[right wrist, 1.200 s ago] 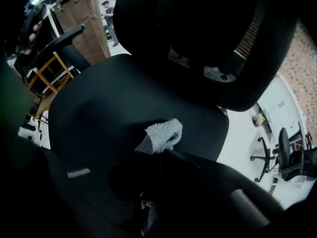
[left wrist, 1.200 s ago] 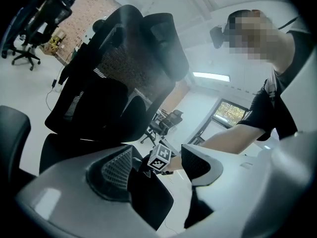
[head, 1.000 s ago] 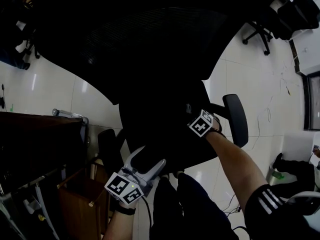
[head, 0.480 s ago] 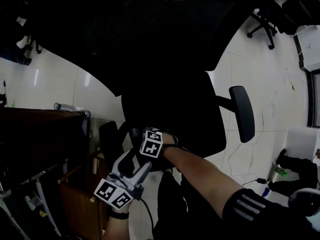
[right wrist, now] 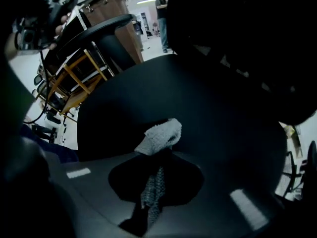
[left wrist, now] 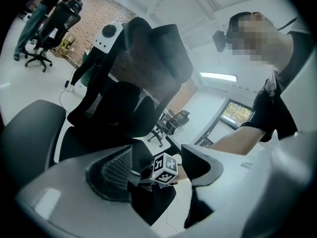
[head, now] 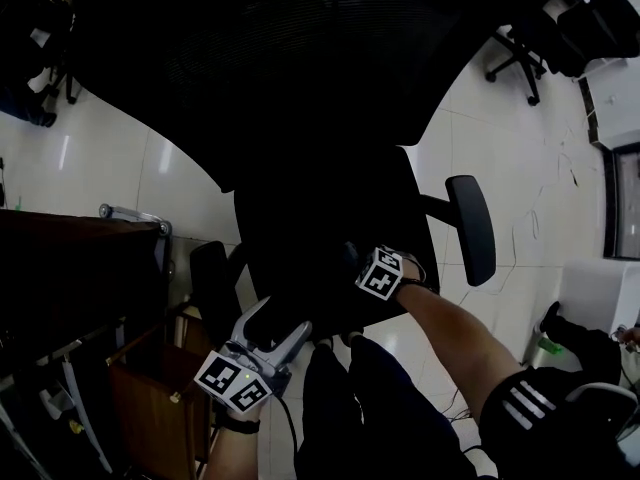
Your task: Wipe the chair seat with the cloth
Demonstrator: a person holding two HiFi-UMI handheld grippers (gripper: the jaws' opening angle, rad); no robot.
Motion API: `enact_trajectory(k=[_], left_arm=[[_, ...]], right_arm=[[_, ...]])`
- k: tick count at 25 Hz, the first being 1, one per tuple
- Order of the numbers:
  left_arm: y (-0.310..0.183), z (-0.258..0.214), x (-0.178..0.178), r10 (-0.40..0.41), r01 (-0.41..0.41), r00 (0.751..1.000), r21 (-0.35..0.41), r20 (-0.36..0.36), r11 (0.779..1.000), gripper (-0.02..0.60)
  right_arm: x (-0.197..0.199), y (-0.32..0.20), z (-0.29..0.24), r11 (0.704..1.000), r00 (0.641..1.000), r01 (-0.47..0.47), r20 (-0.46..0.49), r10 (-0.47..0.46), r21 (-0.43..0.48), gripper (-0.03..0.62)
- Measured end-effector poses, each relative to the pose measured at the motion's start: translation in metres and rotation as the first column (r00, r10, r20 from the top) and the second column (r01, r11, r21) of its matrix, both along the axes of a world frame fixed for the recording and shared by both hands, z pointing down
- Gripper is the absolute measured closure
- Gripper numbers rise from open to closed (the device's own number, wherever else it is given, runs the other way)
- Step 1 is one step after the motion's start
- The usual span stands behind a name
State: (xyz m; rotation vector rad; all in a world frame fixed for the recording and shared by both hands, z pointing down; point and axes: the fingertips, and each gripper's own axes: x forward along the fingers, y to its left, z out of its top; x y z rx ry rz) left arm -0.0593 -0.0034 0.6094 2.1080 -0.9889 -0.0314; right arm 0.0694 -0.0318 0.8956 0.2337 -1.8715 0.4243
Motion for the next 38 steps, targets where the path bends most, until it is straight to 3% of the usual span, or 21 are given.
enact_trajectory(k=[4, 8, 11, 15, 21, 25, 28, 32, 35, 38], left_arm=[[-0.004, -0.006, 0.018, 0.040, -0.040, 0.999, 0.014, -0.015, 0.999, 0.259], [-0.004, -0.010, 0.027, 0.061, -0.060, 0.998, 0.017, -0.019, 0.998, 0.259], [-0.001, -0.012, 0.027, 0.060, -0.060, 0.998, 0.014, -0.016, 0.998, 0.259], [0.006, -0.015, 0.014, 0.046, -0.046, 0.999, 0.008, 0.003, 0.999, 0.259], [0.019, -0.013, -0.019, -0.010, 0.010, 0.999, -0.011, 0.044, 1.000, 0.259], [0.025, -0.007, -0.027, -0.037, 0.038, 0.998, -0.021, 0.049, 0.999, 0.259], [0.029, -0.003, -0.024, -0.041, 0.042, 0.998, -0.025, 0.048, 0.999, 0.259], [0.035, 0.005, -0.014, -0.021, 0.023, 0.999, -0.044, 0.039, 0.999, 0.259], [0.036, 0.007, -0.004, -0.005, 0.006, 0.999, -0.053, 0.034, 0.999, 0.259], [0.032, 0.005, 0.013, 0.020, -0.018, 0.999, -0.050, 0.030, 0.999, 0.259]], right_arm=[[0.098, -0.026, -0.010, 0.991, 0.987, -0.127, -0.098, 0.130, 0.041, 0.565], [0.125, -0.037, -0.018, 0.985, 0.977, -0.156, -0.138, 0.164, 0.067, 0.565], [0.104, -0.038, -0.025, 0.981, 0.977, -0.179, -0.107, 0.186, 0.075, 0.565], [0.027, -0.015, -0.041, 0.985, 0.983, -0.171, 0.062, 0.171, -0.004, 0.565], [-0.121, 0.065, -0.056, 0.996, 0.968, -0.016, 0.249, 0.038, -0.091, 0.565], [-0.181, 0.119, -0.050, 0.991, 0.962, 0.070, 0.271, -0.037, -0.115, 0.565], [-0.191, 0.139, -0.039, 0.988, 0.969, 0.112, 0.230, -0.086, -0.107, 0.565], [-0.174, 0.143, -0.030, 0.988, 0.971, 0.092, 0.229, -0.062, -0.122, 0.565], [-0.137, 0.143, -0.017, 0.988, 0.978, 0.068, 0.204, -0.040, -0.135, 0.565], [-0.072, 0.131, -0.011, 0.992, 0.991, 0.009, 0.130, 0.007, -0.122, 0.565]])
